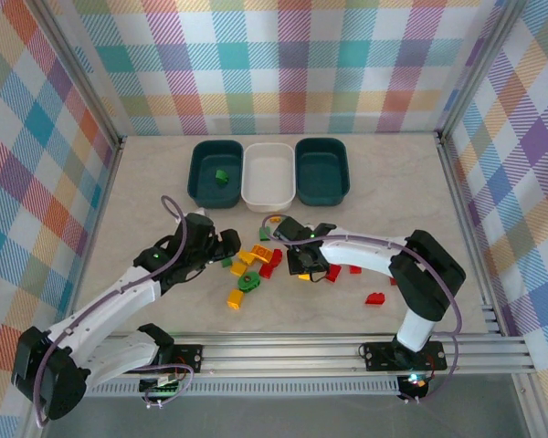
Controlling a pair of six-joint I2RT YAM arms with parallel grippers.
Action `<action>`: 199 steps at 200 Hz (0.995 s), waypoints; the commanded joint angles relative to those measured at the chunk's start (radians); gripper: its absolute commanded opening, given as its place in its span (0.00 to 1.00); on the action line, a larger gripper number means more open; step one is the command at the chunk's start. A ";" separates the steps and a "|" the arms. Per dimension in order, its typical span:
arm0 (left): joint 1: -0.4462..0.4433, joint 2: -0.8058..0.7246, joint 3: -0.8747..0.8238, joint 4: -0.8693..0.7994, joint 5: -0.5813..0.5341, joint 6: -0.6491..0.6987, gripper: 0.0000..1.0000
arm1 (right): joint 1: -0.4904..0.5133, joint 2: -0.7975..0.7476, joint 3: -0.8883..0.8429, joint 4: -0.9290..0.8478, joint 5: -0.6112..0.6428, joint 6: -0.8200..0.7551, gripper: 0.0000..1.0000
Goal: Sort the legos into containers by color
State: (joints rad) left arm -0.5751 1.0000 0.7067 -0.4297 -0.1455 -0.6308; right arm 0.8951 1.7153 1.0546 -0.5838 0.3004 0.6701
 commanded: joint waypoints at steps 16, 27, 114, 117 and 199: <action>-0.008 -0.018 -0.026 -0.044 -0.031 -0.001 0.89 | 0.012 -0.036 -0.016 -0.026 0.088 0.029 0.52; -0.008 -0.016 -0.030 -0.038 -0.033 -0.002 0.90 | 0.012 -0.018 -0.011 -0.033 0.078 0.035 0.52; -0.007 0.036 0.001 -0.036 -0.011 0.017 0.90 | 0.013 0.056 -0.020 0.046 0.024 0.079 0.30; -0.008 0.038 0.000 -0.036 -0.012 0.017 0.90 | 0.013 0.054 -0.021 0.048 0.029 0.078 0.29; -0.008 0.114 0.006 -0.010 0.037 -0.008 0.90 | -0.130 0.015 0.208 0.189 0.063 -0.190 0.17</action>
State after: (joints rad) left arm -0.5747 1.0981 0.6853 -0.4423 -0.1322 -0.6323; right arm 0.8352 1.7439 1.1576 -0.5266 0.3595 0.6186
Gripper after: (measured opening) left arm 0.898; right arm 0.300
